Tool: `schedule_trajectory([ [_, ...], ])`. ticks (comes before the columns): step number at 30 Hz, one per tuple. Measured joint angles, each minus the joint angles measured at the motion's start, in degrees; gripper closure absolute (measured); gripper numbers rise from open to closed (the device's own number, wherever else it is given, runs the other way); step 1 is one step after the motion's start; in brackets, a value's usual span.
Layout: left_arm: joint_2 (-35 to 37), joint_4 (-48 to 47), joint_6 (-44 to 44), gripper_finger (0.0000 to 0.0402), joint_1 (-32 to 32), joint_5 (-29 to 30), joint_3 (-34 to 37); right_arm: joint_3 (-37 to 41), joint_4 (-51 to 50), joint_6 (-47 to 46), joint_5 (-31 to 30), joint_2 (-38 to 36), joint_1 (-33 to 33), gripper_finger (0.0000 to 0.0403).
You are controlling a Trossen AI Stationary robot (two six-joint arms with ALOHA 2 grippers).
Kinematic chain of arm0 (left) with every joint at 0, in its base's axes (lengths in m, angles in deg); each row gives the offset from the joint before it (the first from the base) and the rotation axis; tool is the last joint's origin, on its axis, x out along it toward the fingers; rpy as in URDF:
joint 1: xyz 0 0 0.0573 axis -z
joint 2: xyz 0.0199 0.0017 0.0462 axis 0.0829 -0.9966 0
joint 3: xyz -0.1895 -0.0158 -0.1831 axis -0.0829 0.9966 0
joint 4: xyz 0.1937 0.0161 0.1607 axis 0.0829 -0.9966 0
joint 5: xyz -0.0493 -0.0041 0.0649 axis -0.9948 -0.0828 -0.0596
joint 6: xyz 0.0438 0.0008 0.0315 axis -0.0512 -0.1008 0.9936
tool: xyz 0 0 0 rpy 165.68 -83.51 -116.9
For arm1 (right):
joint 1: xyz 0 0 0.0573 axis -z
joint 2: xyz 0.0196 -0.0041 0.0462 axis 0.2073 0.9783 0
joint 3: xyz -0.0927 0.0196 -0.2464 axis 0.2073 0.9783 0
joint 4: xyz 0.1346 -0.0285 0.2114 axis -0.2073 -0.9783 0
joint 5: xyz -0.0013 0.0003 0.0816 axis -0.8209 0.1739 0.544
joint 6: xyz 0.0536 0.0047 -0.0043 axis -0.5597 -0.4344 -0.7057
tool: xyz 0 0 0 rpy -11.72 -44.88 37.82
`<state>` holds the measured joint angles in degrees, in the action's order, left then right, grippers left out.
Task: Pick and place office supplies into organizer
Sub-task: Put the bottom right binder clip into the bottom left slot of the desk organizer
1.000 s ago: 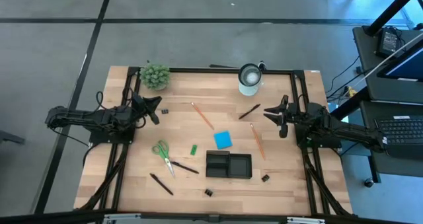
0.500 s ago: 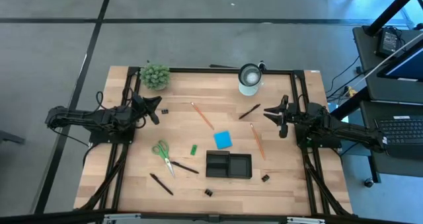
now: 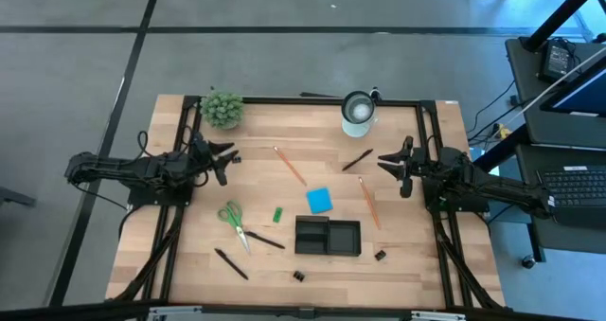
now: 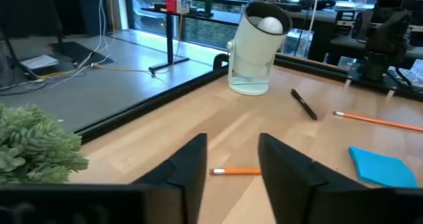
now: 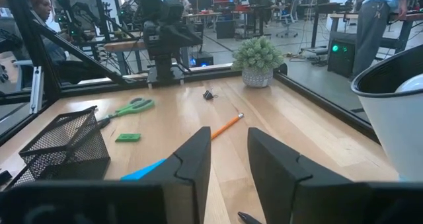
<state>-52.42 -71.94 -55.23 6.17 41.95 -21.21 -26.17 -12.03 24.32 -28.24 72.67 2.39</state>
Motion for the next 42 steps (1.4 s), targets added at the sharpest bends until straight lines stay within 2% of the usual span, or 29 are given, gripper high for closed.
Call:
schedule_trajectory([
  [6,0.01,0.00,-0.46,0.0214,0.00,2.43,0.00,0.00,0.00,-0.08,0.00,-0.01,0.00,0.0299],
  [10,0.00,0.00,-4.17,0.0208,0.00,2.46,0.00,0.00,0.00,-0.12,0.00,-0.01,0.00,0.0299],
  [18,0.00,0.00,-4.37,0.0208,0.00,2.49,0.00,0.00,0.91,-2.11,0.07,0.01,0.00,0.0299],
  [20,0.00,0.00,-4.30,0.0208,0.00,2.50,0.00,-0.06,4.19,-0.54,2.13,0.01,0.00,0.0299],
  [22,0.00,0.00,-3.63,0.0208,0.00,2.51,-0.02,-1.66,4.23,2.92,6.77,0.09,-0.02,0.0299],
  [26,0.00,0.00,-2.05,0.0208,0.00,2.66,0.00,-8.97,-3.38,4.41,9.33,2.49,-0.04,0.0299],
  [30,0.02,0.00,-0.21,0.0208,0.00,2.88,0.00,-18.87,-13.62,8.97,10.99,9.21,-0.04,0.0299],
  [35,0.00,0.00,0.15,0.0208,0.00,2.88,0.00,-33.22,-26.50,13.72,15.33,22.81,-0.86,0.0299],
  [42,0.00,0.00,0.15,0.0208,-0.01,3.01,-0.01,-52.13,-48.04,19.27,16.45,43.47,-9.45,0.0299],
])
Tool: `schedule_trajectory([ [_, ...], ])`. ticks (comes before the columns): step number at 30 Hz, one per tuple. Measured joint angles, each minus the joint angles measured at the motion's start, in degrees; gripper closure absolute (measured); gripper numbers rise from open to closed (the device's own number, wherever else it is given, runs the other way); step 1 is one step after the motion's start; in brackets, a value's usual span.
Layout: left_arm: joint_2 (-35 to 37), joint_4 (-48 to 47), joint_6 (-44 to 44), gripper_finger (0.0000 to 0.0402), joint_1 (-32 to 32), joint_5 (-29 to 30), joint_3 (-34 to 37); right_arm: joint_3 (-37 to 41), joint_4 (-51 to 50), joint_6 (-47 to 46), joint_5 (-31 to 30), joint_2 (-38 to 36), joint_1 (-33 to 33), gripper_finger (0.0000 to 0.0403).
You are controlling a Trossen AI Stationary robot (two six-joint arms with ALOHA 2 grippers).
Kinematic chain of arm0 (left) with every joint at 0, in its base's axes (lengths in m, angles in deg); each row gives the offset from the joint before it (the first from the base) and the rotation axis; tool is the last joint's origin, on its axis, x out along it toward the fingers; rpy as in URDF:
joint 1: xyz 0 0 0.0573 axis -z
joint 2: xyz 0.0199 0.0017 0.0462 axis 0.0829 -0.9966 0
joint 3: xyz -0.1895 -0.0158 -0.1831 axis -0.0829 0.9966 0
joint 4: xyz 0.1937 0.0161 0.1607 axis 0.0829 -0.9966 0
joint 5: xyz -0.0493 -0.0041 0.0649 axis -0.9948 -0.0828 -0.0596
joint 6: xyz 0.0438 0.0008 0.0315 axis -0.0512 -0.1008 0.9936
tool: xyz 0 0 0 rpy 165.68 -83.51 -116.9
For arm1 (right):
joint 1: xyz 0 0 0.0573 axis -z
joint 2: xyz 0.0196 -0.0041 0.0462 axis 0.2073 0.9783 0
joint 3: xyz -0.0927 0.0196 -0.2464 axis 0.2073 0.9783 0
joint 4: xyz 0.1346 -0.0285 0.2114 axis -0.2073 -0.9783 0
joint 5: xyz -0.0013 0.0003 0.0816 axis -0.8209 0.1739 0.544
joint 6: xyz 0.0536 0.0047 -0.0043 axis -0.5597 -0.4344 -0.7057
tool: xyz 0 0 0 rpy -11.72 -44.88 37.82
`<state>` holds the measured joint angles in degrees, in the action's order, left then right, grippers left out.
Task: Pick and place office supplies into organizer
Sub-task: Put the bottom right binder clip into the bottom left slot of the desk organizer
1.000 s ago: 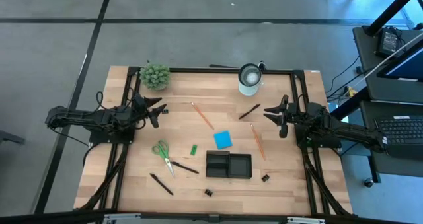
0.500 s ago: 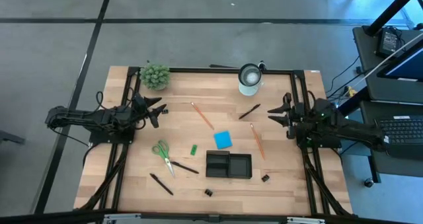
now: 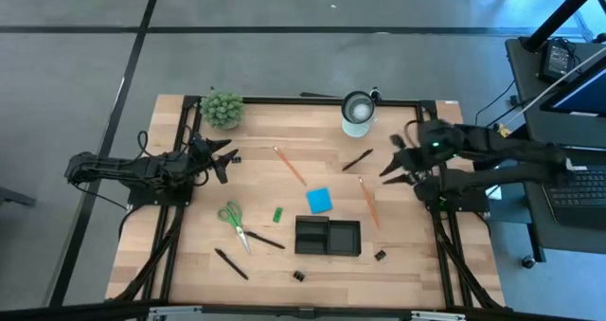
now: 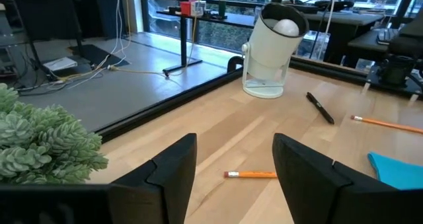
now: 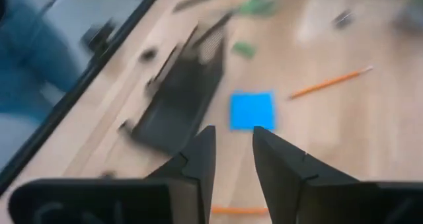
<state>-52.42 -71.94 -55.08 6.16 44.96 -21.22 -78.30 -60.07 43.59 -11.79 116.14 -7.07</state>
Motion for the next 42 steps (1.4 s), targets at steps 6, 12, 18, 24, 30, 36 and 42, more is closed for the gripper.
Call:
schedule_trajectory([
  [6,0.01,0.00,0.00,0.0208,0.00,0.00,0.01,-11.15,-10.67,-1.82,-0.18,12.37,-7.95,0.0299],
  [12,0.01,0.00,0.00,0.0208,0.01,0.00,0.01,-14.40,-10.08,-18.60,1.26,19.46,-11.61,0.0299],
  [18,0.01,0.00,0.00,0.0208,0.01,0.00,0.00,-14.75,-9.79,-31.90,2.74,23.00,-12.47,0.0299],
  [24,0.00,0.00,0.02,0.0208,0.01,0.00,0.01,-14.75,-7.96,-30.27,2.66,25.77,-12.45,0.0299],
  [30,0.01,0.00,0.00,0.0208,0.01,-0.01,0.00,-14.76,-3.99,-33.24,2.66,27.91,-12.47,0.0299],
  [36,0.02,0.00,0.01,0.0208,0.01,-0.02,0.01,-14.75,-3.83,-34.29,2.52,30.82,-12.47,0.0299],
  [42,0.00,0.00,0.00,0.0208,0.01,-0.01,-0.01,-14.76,-4.28,-33.45,2.87,33.77,-14.78,0.0299],
])
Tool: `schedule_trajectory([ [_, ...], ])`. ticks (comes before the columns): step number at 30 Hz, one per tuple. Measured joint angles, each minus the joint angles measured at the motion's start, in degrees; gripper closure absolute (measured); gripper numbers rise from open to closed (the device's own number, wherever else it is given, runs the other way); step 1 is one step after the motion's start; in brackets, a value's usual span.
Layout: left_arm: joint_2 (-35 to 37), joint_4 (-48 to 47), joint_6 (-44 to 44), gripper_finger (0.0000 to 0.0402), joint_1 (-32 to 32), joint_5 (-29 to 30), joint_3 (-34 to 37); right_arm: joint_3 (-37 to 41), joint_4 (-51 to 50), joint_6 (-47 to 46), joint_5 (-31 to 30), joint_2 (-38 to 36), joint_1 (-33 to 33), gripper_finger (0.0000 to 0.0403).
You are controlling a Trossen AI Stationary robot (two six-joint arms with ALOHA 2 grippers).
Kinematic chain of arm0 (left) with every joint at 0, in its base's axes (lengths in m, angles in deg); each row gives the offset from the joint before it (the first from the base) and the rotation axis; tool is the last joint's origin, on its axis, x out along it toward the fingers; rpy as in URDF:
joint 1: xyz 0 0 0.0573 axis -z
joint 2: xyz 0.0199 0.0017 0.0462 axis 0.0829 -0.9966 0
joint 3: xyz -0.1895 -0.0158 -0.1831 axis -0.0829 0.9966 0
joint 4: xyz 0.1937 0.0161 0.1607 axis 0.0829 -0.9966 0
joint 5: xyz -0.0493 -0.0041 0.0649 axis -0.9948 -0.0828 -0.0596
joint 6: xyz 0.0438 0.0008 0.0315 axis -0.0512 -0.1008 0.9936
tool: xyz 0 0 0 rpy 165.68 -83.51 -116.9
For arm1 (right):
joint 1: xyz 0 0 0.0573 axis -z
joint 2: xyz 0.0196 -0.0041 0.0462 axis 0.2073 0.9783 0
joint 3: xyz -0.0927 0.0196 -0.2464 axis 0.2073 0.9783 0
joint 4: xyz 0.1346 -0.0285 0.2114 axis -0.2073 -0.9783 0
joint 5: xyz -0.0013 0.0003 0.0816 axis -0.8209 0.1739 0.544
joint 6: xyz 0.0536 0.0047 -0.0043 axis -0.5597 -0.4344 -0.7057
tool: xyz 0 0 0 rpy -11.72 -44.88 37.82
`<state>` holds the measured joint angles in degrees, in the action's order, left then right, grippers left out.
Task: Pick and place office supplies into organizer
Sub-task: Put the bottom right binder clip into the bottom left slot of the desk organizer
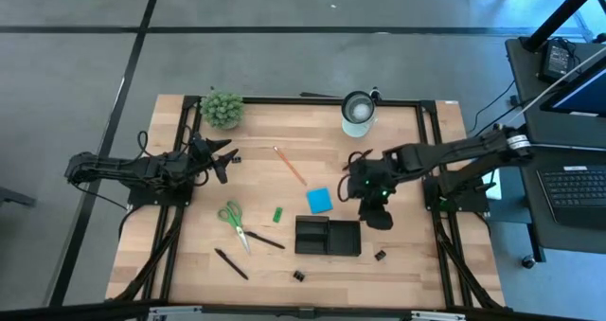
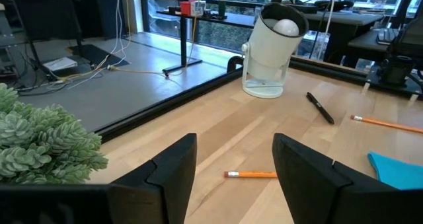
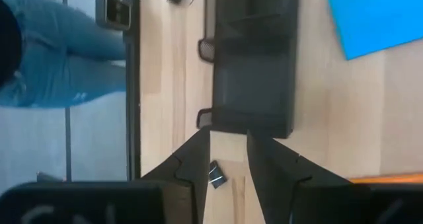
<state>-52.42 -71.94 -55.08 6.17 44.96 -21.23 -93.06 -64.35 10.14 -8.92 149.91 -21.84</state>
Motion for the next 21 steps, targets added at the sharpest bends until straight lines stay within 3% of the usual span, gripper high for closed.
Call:
schedule_trajectory([
  [11,0.01,0.00,0.01,0.0208,0.00,-0.02,0.02,0.00,-6.99,-0.09,0.21,1.98,-6.39,0.0299],
  [16,0.02,0.00,0.02,0.0208,0.00,0.05,0.02,0.00,-10.68,-7.84,-3.19,1.98,-9.09,0.0299],
  [21,0.00,0.00,0.00,0.0208,0.00,0.07,0.02,0.02,-11.54,-8.33,-3.33,1.98,-12.44,0.0299],
])
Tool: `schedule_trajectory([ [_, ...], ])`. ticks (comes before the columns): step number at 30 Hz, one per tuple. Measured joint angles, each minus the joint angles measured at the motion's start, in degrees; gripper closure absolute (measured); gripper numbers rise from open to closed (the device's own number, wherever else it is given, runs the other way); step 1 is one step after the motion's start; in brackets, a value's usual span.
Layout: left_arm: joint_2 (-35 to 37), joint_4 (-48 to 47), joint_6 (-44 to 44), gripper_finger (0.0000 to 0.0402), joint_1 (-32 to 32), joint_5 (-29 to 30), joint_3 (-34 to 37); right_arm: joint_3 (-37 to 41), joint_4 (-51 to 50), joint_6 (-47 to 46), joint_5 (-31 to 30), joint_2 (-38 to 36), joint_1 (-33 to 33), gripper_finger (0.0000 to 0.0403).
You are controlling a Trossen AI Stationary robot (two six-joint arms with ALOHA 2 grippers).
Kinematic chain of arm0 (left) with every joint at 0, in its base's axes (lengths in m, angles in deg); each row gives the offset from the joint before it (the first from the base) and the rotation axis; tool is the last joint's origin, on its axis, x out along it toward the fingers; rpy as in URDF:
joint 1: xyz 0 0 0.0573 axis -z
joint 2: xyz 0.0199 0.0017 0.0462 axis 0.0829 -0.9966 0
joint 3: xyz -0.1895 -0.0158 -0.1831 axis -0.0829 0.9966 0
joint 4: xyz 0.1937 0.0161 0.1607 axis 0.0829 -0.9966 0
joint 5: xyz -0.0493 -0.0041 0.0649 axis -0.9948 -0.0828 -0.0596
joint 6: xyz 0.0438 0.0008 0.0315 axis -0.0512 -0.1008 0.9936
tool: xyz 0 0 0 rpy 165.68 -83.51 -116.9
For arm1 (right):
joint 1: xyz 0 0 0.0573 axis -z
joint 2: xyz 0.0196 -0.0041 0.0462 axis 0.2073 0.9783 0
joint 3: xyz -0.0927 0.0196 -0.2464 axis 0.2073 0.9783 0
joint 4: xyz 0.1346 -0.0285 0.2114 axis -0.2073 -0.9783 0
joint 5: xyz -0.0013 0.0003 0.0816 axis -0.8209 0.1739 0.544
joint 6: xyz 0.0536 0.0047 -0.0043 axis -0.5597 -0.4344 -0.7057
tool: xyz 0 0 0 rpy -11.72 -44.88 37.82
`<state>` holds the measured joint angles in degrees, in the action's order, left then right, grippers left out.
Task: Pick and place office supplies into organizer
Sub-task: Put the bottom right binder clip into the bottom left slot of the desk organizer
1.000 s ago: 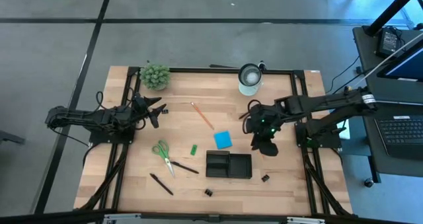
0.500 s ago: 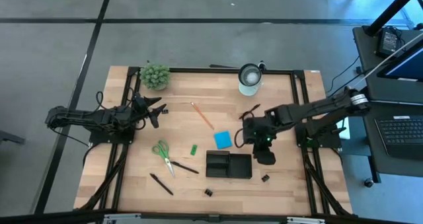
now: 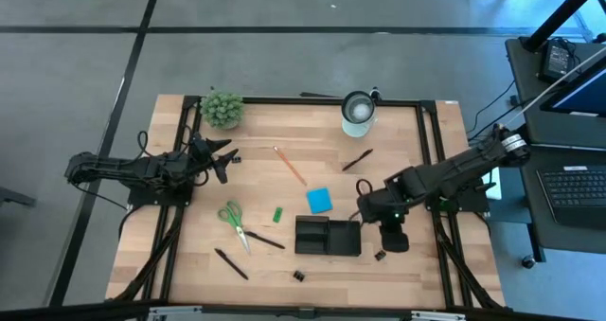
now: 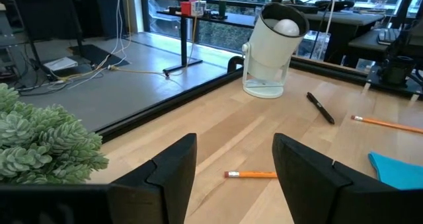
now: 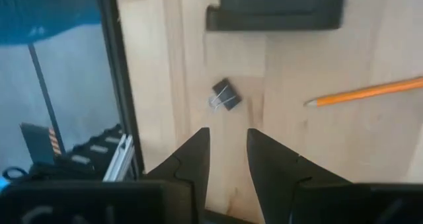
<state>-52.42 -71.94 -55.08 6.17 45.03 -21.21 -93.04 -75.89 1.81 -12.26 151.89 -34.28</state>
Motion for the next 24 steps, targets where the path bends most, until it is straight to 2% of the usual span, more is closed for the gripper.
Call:
schedule_trajectory([
  [5,0.00,-0.02,0.00,0.0208,0.00,0.03,-0.02,1.02,-0.05,-2.27,-2.09,-0.02,-2.85,0.0285],
  [11,0.02,0.00,0.00,0.0208,-0.01,0.04,-0.01,3.55,-0.15,-7.63,-9.81,-0.04,-7.04,0.0218],
  [16,0.02,0.00,0.00,0.0208,0.00,0.09,-0.02,6.33,4.78,-12.30,-10.53,-0.04,-11.36,0.0178],
  [20,0.01,0.00,0.02,0.0208,-0.01,0.17,0.00,7.88,10.53,-15.51,-12.21,-0.07,-14.65,0.0170],
  [24,0.00,-0.02,0.02,0.0208,0.00,0.19,0.00,9.13,11.40,-18.56,-15.45,-0.07,-17.84,0.0180],
])
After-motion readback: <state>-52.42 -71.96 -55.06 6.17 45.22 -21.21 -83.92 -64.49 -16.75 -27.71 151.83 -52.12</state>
